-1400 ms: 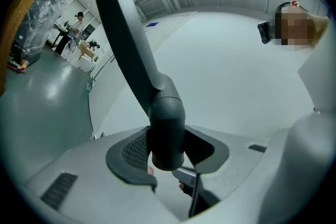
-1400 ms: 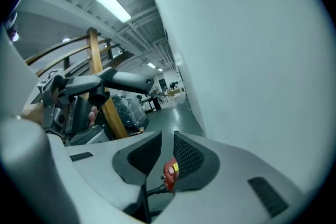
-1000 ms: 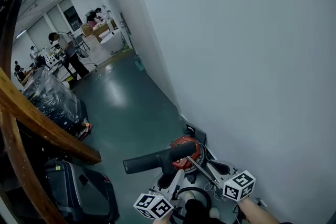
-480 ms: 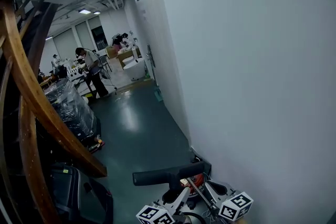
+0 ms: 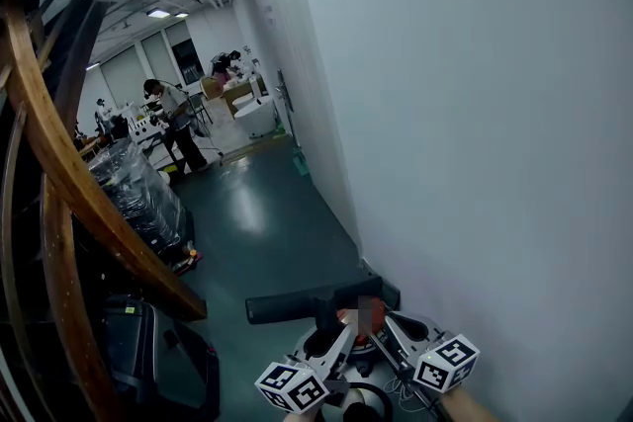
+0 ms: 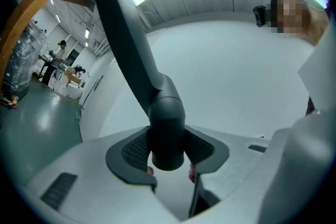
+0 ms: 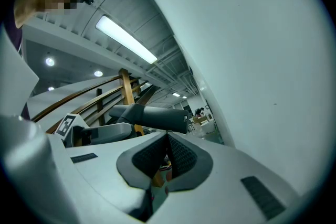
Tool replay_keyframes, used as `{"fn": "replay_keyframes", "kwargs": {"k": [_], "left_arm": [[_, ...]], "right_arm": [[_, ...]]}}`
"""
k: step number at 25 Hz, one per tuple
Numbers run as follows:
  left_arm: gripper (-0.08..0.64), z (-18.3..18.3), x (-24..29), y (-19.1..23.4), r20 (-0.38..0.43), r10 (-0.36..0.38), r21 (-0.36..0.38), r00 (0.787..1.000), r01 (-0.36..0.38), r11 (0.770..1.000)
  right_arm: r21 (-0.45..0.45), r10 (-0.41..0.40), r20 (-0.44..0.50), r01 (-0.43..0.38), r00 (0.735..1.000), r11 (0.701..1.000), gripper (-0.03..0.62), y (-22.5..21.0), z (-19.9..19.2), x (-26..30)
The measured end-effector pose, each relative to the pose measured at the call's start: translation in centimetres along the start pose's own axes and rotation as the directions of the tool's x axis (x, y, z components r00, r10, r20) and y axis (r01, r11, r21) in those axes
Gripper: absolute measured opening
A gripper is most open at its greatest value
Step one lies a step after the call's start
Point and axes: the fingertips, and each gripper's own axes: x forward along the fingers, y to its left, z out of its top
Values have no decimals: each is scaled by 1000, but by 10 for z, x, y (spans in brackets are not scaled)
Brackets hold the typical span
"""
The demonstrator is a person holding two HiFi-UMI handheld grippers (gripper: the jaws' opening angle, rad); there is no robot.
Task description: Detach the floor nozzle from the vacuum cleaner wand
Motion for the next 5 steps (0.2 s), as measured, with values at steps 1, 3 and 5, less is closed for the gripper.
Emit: {"fn": "replay_keyframes", "kwargs": {"k": [1, 3, 5], "left_arm": [[178, 1, 3, 1, 3, 1, 3, 1000, -1, 1000], [178, 4, 8, 3, 14, 4, 7, 1000, -4, 1000], [178, 9, 15, 5, 30, 5, 13, 1000, -5, 1000]], "right_arm": [[-6, 3, 1, -3, 1000, 1000, 18, -2, 2, 1], [-20, 13, 9, -13, 1000, 1000, 17, -6, 8, 6], [-37, 25, 21, -25, 999, 999, 17, -9, 15, 11]]}}
